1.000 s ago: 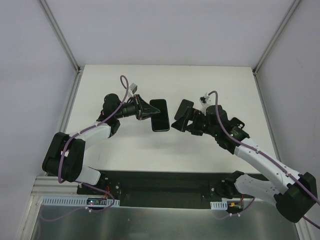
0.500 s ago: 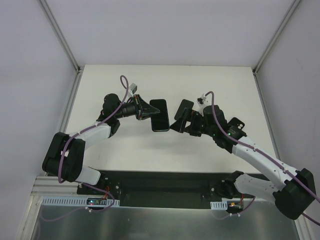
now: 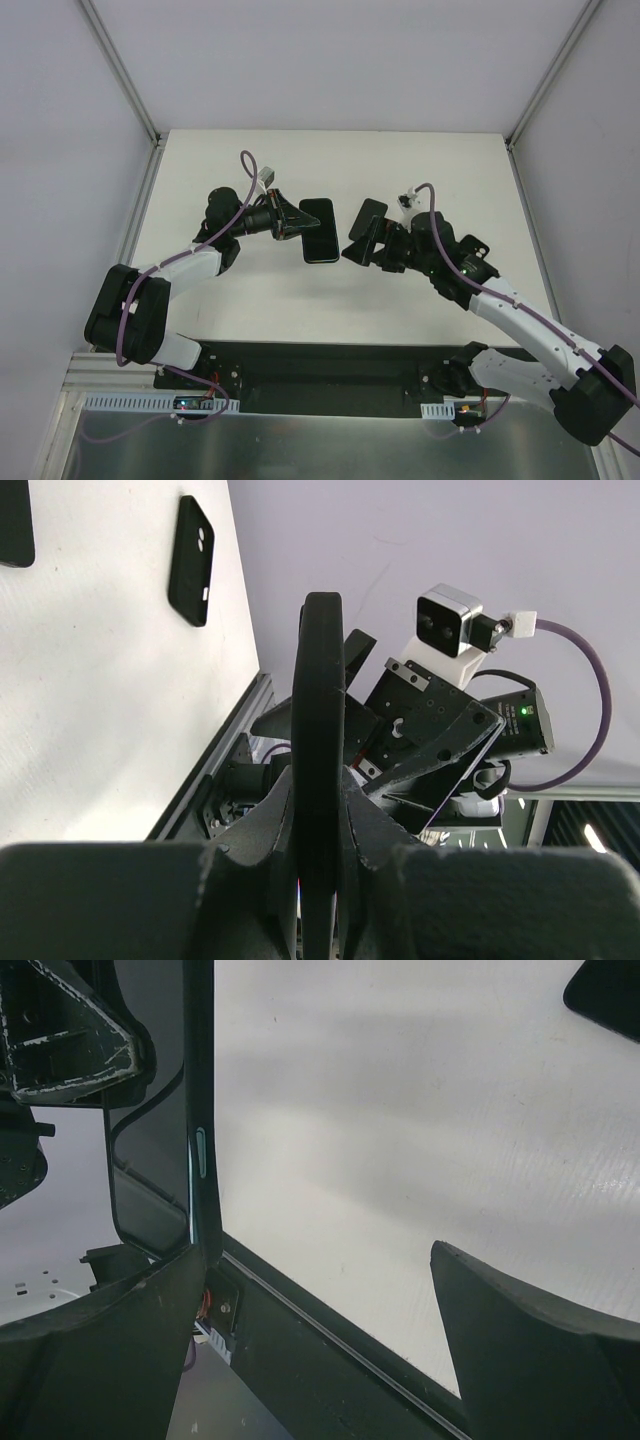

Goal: Take the phone out of the phone case
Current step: Remove the phone case from the phone.

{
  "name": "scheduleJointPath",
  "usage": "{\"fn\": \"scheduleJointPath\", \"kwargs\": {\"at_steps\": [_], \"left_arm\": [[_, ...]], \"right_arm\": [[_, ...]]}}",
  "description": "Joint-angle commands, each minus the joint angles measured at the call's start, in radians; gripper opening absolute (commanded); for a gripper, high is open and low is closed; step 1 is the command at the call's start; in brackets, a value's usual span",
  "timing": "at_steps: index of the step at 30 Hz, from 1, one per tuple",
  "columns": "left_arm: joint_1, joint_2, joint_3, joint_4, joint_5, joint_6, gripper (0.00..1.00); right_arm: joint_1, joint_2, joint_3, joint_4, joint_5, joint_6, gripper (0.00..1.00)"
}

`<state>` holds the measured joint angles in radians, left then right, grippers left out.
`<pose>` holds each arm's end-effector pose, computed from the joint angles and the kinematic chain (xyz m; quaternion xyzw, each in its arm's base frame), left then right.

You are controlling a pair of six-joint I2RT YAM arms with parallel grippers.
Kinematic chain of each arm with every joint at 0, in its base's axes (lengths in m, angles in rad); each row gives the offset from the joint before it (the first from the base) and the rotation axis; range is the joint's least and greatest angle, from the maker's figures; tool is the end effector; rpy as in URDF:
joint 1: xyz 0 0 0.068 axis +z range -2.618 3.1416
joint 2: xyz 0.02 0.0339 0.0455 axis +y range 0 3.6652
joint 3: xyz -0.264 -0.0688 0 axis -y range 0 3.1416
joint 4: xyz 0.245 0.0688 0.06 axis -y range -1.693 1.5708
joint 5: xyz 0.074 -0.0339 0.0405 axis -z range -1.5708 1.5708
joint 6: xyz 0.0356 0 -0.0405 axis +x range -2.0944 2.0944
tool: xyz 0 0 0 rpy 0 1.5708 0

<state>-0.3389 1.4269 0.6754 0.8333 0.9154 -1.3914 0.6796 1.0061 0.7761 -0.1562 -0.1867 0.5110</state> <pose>0.2712 -0.1255 0.2592 -0.0243 0.6888 -0.6964 0.1999 0.1762 0.1509 0.2980 -0.1214 0.8187 0.3757 0.4169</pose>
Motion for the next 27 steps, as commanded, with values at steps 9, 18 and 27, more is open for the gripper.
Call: {"fn": "scheduleJointPath", "kwargs": {"at_steps": [9, 18, 27], "left_arm": [[0.003, -0.037, 0.024, 0.096, 0.030, 0.000, 0.00], [0.003, -0.037, 0.026, 0.098, 0.028, -0.006, 0.00], [0.003, -0.045, 0.020, 0.121, 0.028, -0.035, 0.00]], "right_arm": [[0.035, 0.035, 0.041, 0.003, 0.010, -0.022, 0.97], [0.041, 0.060, 0.040, 0.006, 0.016, -0.026, 0.97], [0.041, 0.117, 0.014, 0.079, -0.002, -0.005, 0.97]]}}
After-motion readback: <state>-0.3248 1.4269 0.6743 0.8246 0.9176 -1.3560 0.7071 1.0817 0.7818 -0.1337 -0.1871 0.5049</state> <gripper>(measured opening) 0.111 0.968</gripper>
